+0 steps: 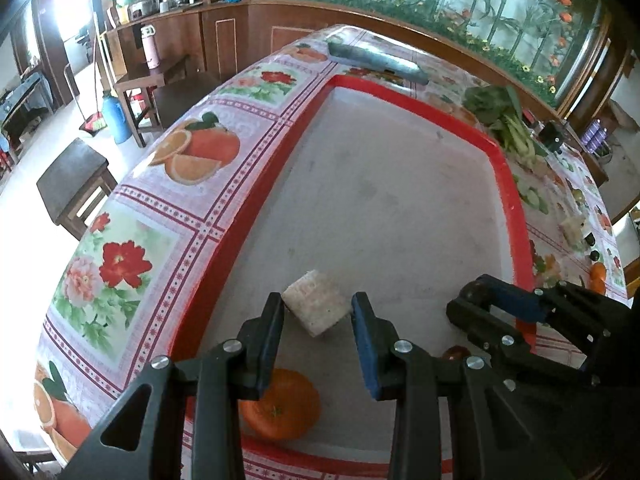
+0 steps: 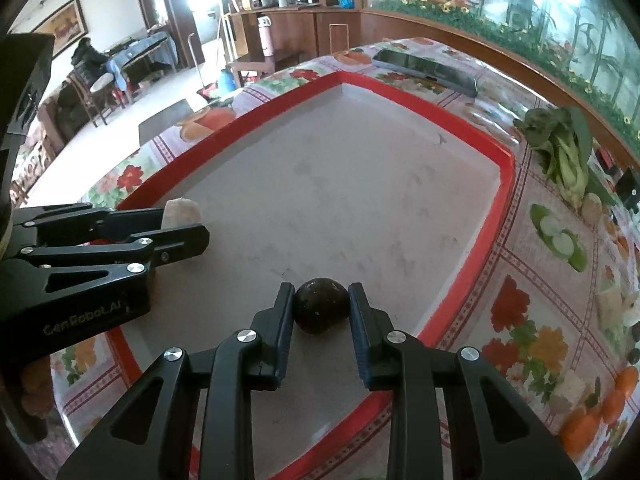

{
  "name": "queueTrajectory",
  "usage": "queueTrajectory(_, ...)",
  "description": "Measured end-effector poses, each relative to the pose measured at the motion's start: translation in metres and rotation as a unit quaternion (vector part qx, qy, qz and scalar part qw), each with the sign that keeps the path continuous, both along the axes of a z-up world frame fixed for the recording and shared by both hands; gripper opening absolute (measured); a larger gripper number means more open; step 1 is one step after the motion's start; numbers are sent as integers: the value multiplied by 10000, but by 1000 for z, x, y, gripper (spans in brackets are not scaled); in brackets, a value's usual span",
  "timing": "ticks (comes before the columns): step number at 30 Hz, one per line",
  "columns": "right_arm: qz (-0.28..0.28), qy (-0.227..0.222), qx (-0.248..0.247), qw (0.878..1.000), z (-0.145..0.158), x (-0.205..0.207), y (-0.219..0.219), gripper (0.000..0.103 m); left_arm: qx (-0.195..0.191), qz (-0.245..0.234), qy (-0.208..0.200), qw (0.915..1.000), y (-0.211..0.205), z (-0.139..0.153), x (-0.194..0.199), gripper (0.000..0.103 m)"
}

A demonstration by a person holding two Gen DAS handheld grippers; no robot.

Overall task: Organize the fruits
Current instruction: 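Open the left tool to drop the white cube while the right tool releases the plum into the tray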

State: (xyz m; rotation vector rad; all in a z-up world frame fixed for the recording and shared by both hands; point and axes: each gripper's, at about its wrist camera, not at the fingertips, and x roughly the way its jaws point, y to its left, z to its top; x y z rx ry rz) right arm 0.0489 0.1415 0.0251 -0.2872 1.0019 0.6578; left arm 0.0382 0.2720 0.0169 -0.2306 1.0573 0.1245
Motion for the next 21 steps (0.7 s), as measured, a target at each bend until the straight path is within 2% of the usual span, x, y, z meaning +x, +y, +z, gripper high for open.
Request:
queueTrajectory(3, -11, 17, -42, 10000, -1, 1, 0, 34, 46, 36, 22, 10000, -1, -1, -2, 38)
queueTrajectory(7, -27, 6, -3, 10000, 1, -2, -3, 35, 85, 81, 85, 9999, 0, 0, -4, 39)
queueTrajectory(12, -123, 55, 96, 9999, 6, -4, -12, 36, 131, 189, 30, 9997, 0, 7, -10, 48)
queueTrajectory(18, -188, 117, 298, 9993, 18, -13, -24, 38, 149, 232, -27, 9996, -6, 14, -18, 49)
queueTrajectory(21, -193, 97, 360, 9991, 26, -20, -31, 42, 151, 254, -67, 9995, -11, 18, -23, 49)
